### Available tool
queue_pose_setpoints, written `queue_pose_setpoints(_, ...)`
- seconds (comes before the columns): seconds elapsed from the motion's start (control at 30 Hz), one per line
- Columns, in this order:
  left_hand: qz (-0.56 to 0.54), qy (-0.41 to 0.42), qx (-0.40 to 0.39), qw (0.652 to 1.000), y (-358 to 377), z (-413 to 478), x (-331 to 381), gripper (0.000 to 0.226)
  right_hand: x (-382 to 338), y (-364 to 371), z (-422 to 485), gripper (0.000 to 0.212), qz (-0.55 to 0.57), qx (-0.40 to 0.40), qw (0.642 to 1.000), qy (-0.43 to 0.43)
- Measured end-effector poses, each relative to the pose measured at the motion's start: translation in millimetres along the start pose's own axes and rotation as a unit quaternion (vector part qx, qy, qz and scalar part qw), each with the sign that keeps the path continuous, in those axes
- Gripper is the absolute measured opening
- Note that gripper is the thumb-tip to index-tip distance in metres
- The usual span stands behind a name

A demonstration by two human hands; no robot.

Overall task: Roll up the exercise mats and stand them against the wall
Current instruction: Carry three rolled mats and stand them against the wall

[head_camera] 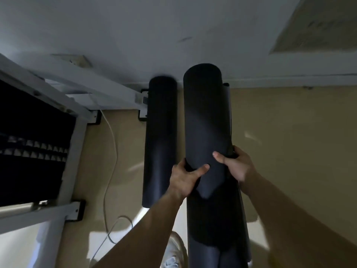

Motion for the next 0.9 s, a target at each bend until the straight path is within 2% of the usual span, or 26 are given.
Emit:
queue_pose_setpoints(0.1, 0.033, 0.007, 0.038, 0.999, 5, 59, -10, 0.083, 22, 27, 63, 0.048, 0.007, 0.003, 1.0, 0.004)
queue_pose_setpoints(0.2, 0.111, 0.015, 0.065, 0.992, 12, 111, -20, 0.092, 49, 51, 121, 0.054, 0.01, 0.006, 1.0, 0.011)
queue_pose_setpoints(0.3, 0.165, 0.021, 0.078, 0.983, 19, 143, -20, 0.081, 68, 74, 162, 0.051, 0.01, -0.005, 1.0, 0.01)
queue_pose_setpoints(0.5, 0.307, 0.101, 0.117, 0.939, 30, 173, -19, 0.075, 84, 100, 200, 0.057, -0.031, 0.006, 0.999, -0.022)
queue_pose_setpoints(0.6, 0.333, 0.129, 0.121, 0.926, 28, 175, -17, 0.067, 86, 103, 203, 0.073, -0.046, 0.024, 0.998, -0.027)
queue_pose_setpoints(0.73, 0.312, 0.118, 0.098, 0.938, 13, 169, -16, 0.067, 77, 100, 192, 0.071, -0.189, 0.014, 0.979, -0.08)
queue_pose_setpoints(0.8, 0.311, 0.085, 0.095, 0.942, 3, 152, -15, 0.068, 68, 90, 172, 0.08, -0.276, 0.035, 0.957, -0.08)
queue_pose_setpoints(0.9, 0.346, 0.048, 0.107, 0.931, -14, 105, -3, 0.068, 51, 59, 121, 0.074, -0.351, 0.054, 0.932, -0.072)
Point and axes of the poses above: each hand's wrist, its own z-axis towards the middle knuckle, its own y-axis out of the palm, x = y × z, the point moved 5 cm from there along z, towards the middle knuckle, and after that the axes turned 11 degrees about x, right-handed, at the moved point
